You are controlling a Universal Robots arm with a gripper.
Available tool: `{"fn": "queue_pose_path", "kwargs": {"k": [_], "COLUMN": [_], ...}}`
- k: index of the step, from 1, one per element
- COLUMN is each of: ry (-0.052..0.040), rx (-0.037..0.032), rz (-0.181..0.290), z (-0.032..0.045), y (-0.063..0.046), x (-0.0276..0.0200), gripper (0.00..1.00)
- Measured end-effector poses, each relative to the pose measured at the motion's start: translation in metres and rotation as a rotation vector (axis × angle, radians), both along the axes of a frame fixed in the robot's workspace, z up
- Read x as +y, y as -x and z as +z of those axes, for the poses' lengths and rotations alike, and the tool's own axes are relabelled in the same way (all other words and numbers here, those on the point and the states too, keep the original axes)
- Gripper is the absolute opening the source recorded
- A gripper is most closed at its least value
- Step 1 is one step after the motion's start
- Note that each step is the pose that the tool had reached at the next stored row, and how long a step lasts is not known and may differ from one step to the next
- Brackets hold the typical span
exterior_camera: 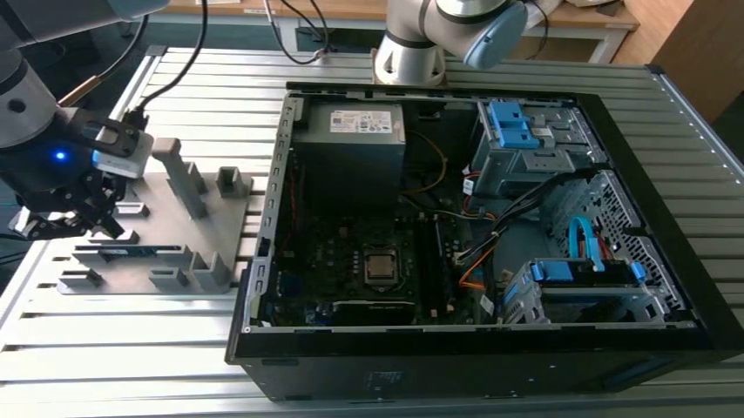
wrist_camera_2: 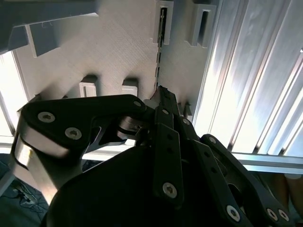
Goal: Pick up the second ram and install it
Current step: 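Pick up the second ram and move it above second insertion slot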
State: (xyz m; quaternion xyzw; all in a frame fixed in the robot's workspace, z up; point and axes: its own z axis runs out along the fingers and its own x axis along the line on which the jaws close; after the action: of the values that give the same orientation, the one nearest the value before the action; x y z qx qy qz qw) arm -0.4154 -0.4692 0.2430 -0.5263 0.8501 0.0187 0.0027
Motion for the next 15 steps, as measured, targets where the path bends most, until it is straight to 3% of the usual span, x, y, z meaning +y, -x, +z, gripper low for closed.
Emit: {"fn": "queue_pose_path", "kwargs": {"k": [15], "ry": [0.0], "rx": [0.0], "rz": [0.083], "z": [0.0], "y": [0.0], "x": [0.0], "gripper": [0.1]}}
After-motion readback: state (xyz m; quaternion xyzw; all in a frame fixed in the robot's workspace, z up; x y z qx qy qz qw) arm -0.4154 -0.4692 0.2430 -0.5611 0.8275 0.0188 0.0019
